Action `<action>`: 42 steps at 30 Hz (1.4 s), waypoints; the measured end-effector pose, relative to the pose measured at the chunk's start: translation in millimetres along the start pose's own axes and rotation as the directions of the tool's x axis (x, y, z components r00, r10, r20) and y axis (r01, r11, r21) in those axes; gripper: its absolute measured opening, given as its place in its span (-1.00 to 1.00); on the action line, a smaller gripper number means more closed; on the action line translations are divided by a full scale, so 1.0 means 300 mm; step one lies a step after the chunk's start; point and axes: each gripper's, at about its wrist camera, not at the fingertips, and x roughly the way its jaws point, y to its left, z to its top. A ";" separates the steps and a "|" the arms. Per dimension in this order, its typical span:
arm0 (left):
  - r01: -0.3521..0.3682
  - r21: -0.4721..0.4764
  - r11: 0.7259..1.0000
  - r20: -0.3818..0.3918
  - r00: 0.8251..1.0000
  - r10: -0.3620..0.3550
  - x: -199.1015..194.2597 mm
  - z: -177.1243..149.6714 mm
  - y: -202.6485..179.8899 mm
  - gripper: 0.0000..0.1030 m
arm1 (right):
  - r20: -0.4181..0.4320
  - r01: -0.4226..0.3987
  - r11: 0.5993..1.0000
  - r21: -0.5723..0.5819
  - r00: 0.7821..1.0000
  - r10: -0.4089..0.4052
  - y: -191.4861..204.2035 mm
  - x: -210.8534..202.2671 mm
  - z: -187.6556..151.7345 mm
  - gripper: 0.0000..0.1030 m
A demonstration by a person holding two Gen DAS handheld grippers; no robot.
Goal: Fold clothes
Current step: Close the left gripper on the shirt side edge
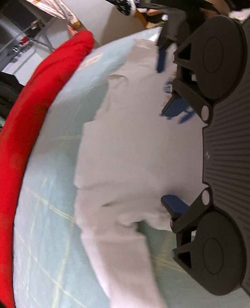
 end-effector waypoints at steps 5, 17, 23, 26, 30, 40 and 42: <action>0.017 -0.037 0.999 -0.031 0.999 -0.018 -0.057 -0.048 0.037 0.72 | -0.023 -0.017 0.999 -0.043 1.000 0.016 -0.002 0.002 0.002 1.00; 0.239 0.052 0.970 -0.104 0.967 -0.232 -0.041 -0.018 0.172 0.76 | -0.096 0.135 0.991 0.026 0.987 -0.132 0.073 0.031 0.032 1.00; 0.329 0.125 0.936 -0.078 0.944 -0.322 -0.056 -0.058 0.220 0.79 | -0.039 0.153 0.985 0.078 0.988 -0.151 0.070 0.024 0.008 1.00; 0.307 0.143 0.941 -0.075 0.951 -0.300 -0.068 -0.066 0.199 0.79 | -0.006 0.150 0.985 0.081 0.989 -0.150 0.071 0.012 -0.006 1.00; 0.201 0.224 0.954 -0.115 0.977 -0.178 -0.116 -0.024 0.155 0.43 | 0.023 0.142 0.987 0.076 0.989 -0.144 0.070 0.004 -0.016 1.00; -0.100 0.411 0.906 0.090 0.994 0.069 -0.246 0.363 0.310 -0.40 | 0.073 0.124 0.990 0.073 0.989 -0.130 0.064 -0.007 -0.036 1.00; -0.137 0.444 0.885 0.054 0.991 0.126 -0.185 0.410 0.359 -0.66 | 0.080 0.125 0.990 0.073 0.988 -0.130 0.064 -0.006 -0.039 1.00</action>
